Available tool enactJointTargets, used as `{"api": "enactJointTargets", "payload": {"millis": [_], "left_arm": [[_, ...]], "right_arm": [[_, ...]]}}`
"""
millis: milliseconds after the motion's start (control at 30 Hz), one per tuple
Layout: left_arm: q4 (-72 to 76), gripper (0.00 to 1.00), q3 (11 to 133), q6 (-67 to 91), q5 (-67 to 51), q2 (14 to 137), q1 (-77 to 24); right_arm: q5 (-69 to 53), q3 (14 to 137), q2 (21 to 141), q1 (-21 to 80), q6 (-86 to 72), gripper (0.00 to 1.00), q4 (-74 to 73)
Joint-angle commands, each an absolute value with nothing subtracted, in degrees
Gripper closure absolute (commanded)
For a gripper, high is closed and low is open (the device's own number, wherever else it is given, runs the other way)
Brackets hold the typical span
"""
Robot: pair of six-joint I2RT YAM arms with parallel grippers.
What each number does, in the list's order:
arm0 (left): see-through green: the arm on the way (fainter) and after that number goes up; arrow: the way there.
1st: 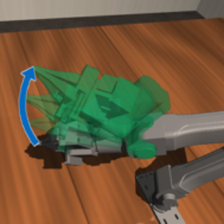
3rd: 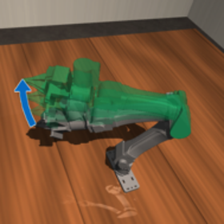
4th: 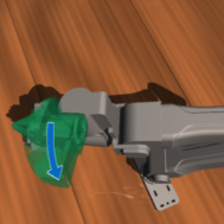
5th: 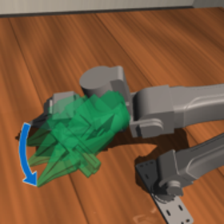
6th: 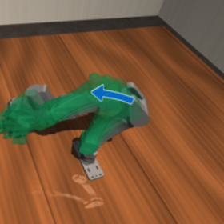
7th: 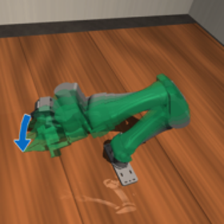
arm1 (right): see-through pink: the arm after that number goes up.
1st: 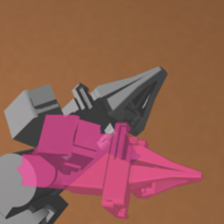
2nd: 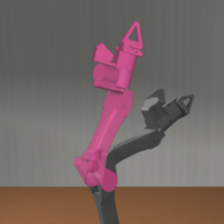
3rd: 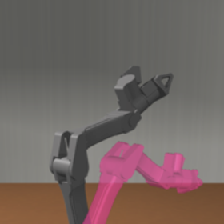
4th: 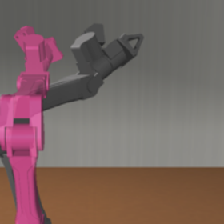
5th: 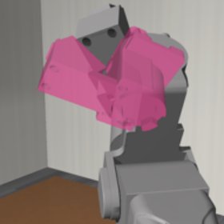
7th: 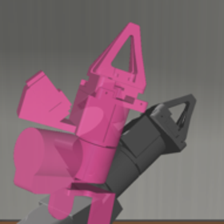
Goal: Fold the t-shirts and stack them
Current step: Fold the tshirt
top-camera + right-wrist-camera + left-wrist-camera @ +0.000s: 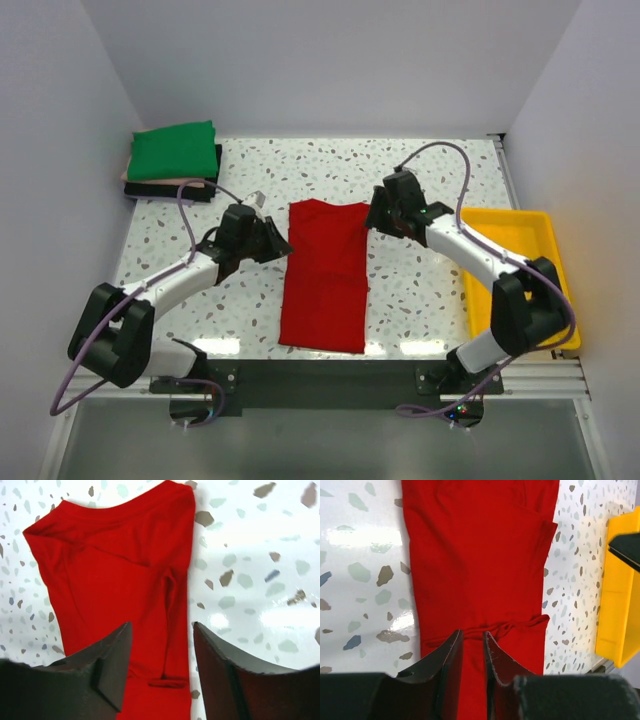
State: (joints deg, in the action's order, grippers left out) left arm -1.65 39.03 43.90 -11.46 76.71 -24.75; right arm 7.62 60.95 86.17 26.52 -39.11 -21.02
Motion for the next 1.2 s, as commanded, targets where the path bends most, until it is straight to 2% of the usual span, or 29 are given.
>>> {"api": "enactJointTargets", "payload": {"millis": [0, 267, 467, 567, 700, 967, 1167], "left_arm": [[-0.9, 0.73, 42.9, 43.2, -16.5, 78.1, -24.3], [-2.4, 0.72, 44.6, 42.6, -18.5, 77.2, -24.3], [-4.8, 0.71, 44.7, 42.0, -15.3, 75.9, -24.3], [-4.9, 0.69, 42.3, 42.3, -13.6, 74.6, -24.3], [-6.7, 0.69, 38.3, 42.6, -13.3, 72.2, -24.3], [-12.6, 0.58, 27.3, 45.1, -18.6, 64.1, -24.4], [-21.0, 0.55, 25.1, 47.7, -17.1, 58.5, -28.8]], "right_arm": [[5.2, 68.6, 92.4, 26.1, -34.4, 0.46, -20.6], [3.5, 80.1, 109.0, 26.1, -32.8, 0.55, -21.1], [7.3, 85.5, 112.7, 28.7, -32.3, 0.57, -24.5], [8.9, 81.5, 108.6, 29.5, -33.1, 0.57, -24.5], [8.3, 68.6, 95.1, 29.5, -35.1, 0.56, -24.3], [-8.9, 41.9, 72.1, 30.2, -41.5, 0.54, -24.9], [-14.1, 33.5, 63.9, 35.2, -46.2, 0.53, -27.0]]}}
